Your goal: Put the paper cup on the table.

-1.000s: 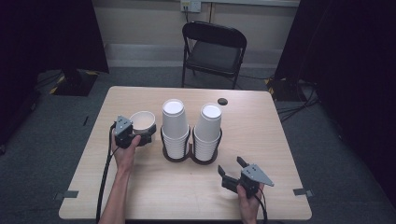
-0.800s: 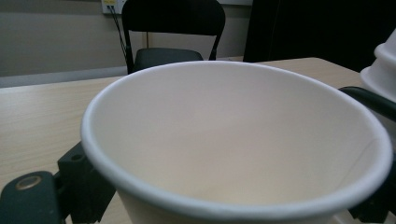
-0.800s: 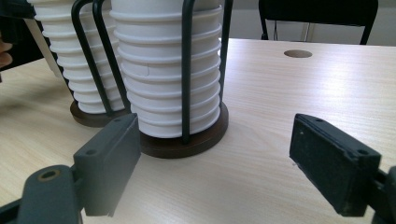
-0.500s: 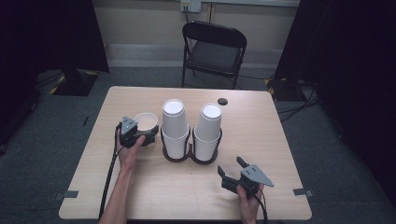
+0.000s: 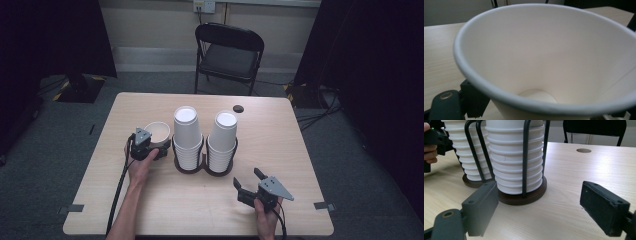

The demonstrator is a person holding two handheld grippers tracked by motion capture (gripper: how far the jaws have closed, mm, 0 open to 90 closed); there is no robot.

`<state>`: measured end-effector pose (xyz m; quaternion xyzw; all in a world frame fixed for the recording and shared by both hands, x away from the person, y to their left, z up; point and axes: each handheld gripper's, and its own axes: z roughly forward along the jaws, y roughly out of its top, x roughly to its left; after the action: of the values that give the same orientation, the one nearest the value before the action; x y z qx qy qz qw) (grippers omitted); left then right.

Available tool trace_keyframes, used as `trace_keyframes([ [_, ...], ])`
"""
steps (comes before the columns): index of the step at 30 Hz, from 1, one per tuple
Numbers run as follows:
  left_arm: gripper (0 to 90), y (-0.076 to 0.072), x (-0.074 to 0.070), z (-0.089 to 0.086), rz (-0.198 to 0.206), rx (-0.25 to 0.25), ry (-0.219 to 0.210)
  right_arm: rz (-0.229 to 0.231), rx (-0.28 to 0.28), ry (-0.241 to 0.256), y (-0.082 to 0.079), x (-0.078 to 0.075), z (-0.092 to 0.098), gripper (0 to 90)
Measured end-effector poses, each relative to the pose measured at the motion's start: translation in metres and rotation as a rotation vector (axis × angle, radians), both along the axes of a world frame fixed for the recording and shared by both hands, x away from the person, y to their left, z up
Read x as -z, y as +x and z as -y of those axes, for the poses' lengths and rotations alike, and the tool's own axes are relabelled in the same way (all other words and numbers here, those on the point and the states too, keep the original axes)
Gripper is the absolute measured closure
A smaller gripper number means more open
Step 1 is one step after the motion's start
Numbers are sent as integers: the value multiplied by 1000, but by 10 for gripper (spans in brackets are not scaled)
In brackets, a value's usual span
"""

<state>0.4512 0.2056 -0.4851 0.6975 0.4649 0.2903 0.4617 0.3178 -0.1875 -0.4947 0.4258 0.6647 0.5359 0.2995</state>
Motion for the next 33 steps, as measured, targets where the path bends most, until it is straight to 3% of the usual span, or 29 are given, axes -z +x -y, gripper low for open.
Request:
trace_keyframes([
  [1, 141, -1, 0, 0, -6, 4, 24, 0, 0, 0, 0, 0, 0, 146],
  [3, 143, 0, 1, 2, -7, 1, 15, 1, -2, 1, 0, 0, 0, 145],
  [8, 156, 0, 8, 2, -68, -17, 12, -5, -1, -2, 0, 0, 0, 145],
  [10, 156, -1, 11, 3, -89, -21, 36, -7, -6, -2, 0, 0, -1, 146],
  [20, 155, -8, 11, -1, -100, -24, 26, 1, -2, -4, 0, 0, 0, 146],
  [27, 155, -14, 11, -3, -98, 1, 39, -3, -1, -2, 0, 0, 0, 146],
  [29, 156, -19, 11, -5, -91, 2, 14, -4, -1, -2, 0, 0, 0, 146],
  [33, 155, -24, 9, -5, -73, 9, 49, -1, -3, -1, 0, 0, 0, 146],
])
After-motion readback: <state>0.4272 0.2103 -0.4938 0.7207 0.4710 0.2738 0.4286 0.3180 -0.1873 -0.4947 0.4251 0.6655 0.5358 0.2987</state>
